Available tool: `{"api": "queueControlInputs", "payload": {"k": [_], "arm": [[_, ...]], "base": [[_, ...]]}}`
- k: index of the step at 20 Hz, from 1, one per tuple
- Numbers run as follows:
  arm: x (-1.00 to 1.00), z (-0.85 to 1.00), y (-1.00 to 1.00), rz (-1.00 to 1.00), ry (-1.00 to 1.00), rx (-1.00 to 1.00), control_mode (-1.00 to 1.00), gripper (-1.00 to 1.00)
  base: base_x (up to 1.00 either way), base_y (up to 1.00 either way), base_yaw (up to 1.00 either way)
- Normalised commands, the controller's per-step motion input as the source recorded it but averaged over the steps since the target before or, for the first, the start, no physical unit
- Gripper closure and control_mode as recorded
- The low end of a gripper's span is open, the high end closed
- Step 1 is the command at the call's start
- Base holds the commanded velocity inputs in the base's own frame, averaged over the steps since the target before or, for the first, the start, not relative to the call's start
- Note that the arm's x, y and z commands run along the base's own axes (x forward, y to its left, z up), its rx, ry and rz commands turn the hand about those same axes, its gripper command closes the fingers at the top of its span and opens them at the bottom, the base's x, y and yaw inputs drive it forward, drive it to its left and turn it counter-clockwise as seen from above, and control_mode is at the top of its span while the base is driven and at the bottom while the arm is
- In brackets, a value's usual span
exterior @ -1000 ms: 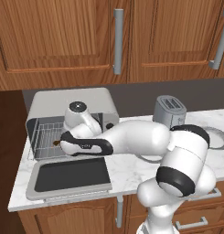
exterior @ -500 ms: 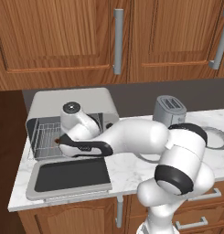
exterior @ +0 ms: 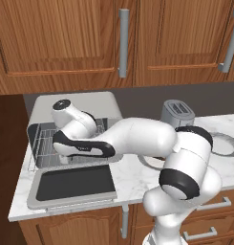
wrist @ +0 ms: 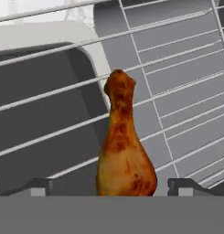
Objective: Open the toaster oven door. Place the bread on the bottom rack in the toaster oven and place the chicken drumstick on the top rack.
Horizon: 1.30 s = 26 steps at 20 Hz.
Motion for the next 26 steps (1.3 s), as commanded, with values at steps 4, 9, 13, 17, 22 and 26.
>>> {"api": "queueControlInputs", "payload": {"k": [4, 9, 13, 17, 22, 26], "arm": [[-0.65, 0.77, 0.44, -0.25, 0.03, 0.00, -1.00, -1.00], [-0.48, 0.35, 0.21, -0.26, 0.00, 0.00, -1.00, -1.00], [-0.31, -0.58, 0.00, -0.33, 0.01, 0.00, -1.00, -1.00], [-0.14, -0.63, 0.00, -0.37, 0.01, 0.00, -1.00, -1.00], [-0.07, -0.10, 0.00, -0.39, 0.00, 0.00, -1.00, -1.00], [0.00, 0.00, -0.06, -0.40, 0.00, 0.00, -1.00, -1.00]], "base": [[0.00, 0.00, 0.00], [0.00, 0.00, 0.00], [0.00, 0.00, 0.00], [0.00, 0.00, 0.00], [0.00, 0.00, 0.00], [0.00, 0.00, 0.00]]}}
